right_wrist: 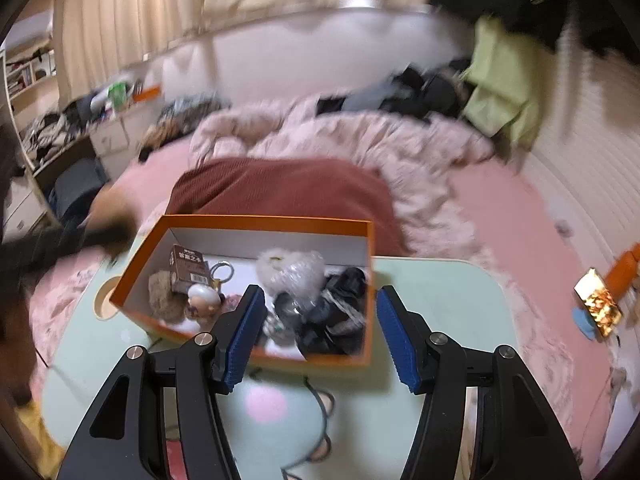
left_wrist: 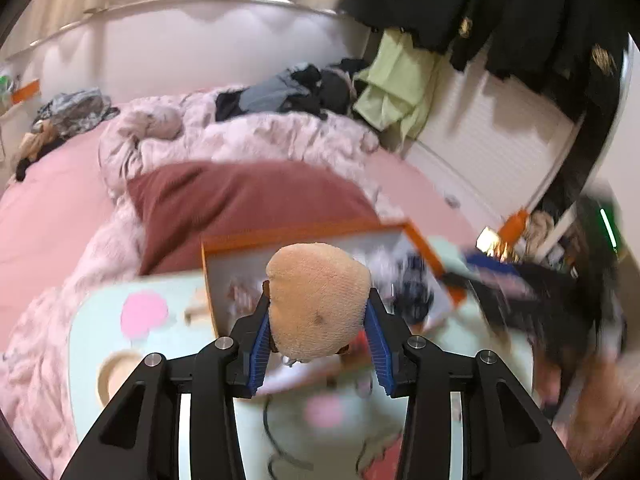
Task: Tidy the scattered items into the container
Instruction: 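Set the tan round plush on the table with left tool while right reaches into box, then place the clear plastic bag on the table with right tool while left grasps white pompom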
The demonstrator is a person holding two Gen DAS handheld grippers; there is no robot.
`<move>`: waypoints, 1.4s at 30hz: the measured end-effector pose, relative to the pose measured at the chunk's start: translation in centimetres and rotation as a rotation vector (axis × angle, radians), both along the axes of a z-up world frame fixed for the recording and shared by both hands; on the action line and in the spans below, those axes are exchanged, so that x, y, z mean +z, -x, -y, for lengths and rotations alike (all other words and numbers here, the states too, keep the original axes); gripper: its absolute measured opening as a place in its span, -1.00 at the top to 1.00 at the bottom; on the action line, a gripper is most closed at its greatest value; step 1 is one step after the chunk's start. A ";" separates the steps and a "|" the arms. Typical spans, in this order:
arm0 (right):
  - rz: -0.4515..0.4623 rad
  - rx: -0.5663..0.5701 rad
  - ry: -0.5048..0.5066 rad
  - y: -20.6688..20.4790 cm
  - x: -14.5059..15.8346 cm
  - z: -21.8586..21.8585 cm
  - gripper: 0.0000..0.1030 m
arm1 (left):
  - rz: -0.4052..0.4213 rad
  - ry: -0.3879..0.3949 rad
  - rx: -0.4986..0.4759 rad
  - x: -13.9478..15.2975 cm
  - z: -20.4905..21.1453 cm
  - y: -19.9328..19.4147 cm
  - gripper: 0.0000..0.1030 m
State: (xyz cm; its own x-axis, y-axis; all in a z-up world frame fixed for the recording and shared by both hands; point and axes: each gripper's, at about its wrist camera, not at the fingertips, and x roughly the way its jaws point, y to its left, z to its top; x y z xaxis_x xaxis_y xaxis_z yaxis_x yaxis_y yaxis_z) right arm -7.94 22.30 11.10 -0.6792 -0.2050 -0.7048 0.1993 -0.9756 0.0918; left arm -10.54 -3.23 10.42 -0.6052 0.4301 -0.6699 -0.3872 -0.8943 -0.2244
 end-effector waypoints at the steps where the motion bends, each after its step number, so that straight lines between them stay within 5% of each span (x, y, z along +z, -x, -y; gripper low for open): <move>1: 0.056 0.030 0.025 1.6 -0.4 0.4 0.06 | 0.016 0.000 -0.007 -0.6 0.0 -0.6 0.20; 8: 0.194 0.089 -0.035 5.9 -4.6 3.6 0.26 | 0.129 0.009 -0.012 -4.9 -0.4 -4.3 0.17; 11: 0.262 0.033 -0.099 7.2 -6.8 4.1 0.60 | 0.122 0.049 0.018 -5.3 -0.7 -4.1 0.08; 16: 0.232 0.040 -0.023 6.7 -6.2 2.9 0.64 | 0.111 0.015 0.022 -4.6 -0.7 -4.1 0.01; 21: 0.058 0.122 0.140 3.1 -1.1 1.8 0.64 | 0.061 -0.074 0.019 -1.5 1.2 -3.5 -0.41; 25: 0.044 0.265 0.249 -0.8 1.1 1.7 0.64 | 0.056 -0.110 0.021 1.5 2.1 -1.4 -0.41; 30: 0.154 0.273 0.209 -4.4 -2.6 2.3 0.64 | 0.094 -0.097 -0.019 4.1 0.6 3.2 -0.39; 34: 0.254 0.241 0.222 -6.0 -6.4 3.0 0.64 | 0.206 0.023 -0.048 2.4 -3.6 7.2 -0.15; 42: 0.205 0.162 0.243 -6.8 -7.4 2.4 0.59 | 0.376 0.125 0.026 -3.3 -8.0 11.7 -0.07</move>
State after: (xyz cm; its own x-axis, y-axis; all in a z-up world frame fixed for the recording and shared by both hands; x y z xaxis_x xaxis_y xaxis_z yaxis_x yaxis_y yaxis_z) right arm -1.12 19.93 3.71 -0.4742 -0.4769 -0.7401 0.3026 -0.8777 0.3717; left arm -22.25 4.74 7.11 -0.3174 0.3192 -0.8930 -0.2754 -0.9321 -0.2353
